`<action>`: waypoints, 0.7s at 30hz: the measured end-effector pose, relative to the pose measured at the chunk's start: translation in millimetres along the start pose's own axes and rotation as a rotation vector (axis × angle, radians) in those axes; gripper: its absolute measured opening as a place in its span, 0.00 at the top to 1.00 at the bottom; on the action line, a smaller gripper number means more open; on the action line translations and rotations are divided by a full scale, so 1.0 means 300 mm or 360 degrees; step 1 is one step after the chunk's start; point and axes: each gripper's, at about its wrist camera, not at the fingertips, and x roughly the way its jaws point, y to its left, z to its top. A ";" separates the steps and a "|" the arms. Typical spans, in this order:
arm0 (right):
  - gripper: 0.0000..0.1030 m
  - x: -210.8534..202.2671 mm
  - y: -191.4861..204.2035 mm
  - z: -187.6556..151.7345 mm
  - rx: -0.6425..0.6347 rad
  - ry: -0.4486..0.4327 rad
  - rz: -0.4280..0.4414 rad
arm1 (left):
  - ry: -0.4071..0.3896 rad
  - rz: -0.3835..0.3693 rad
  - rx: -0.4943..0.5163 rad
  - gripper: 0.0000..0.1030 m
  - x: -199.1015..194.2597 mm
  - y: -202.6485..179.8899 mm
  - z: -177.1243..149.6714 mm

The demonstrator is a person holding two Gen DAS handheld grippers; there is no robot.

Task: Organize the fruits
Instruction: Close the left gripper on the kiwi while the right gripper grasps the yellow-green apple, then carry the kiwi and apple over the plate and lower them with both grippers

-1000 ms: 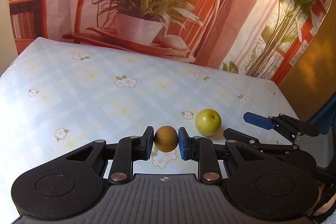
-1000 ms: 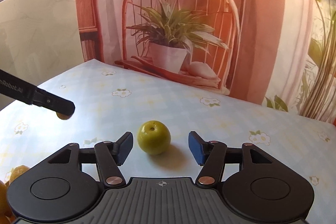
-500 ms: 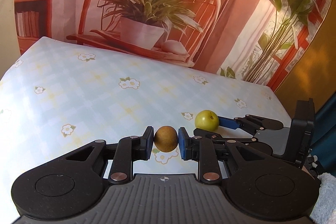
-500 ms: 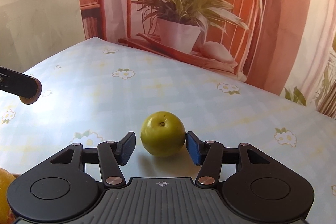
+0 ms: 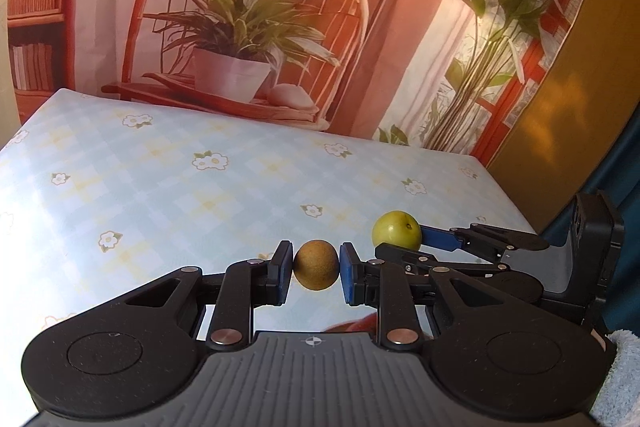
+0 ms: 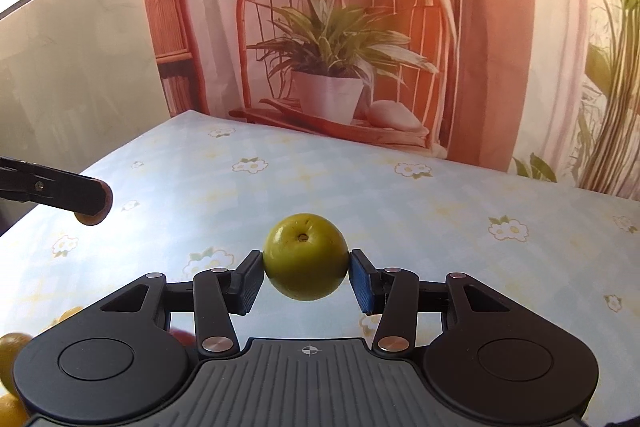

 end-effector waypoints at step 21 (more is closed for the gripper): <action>0.58 -0.335 0.170 -0.204 0.0064 -0.0046 0.0018 | 0.0072 -0.0131 0.0082 0.74 -0.073 -0.092 -0.145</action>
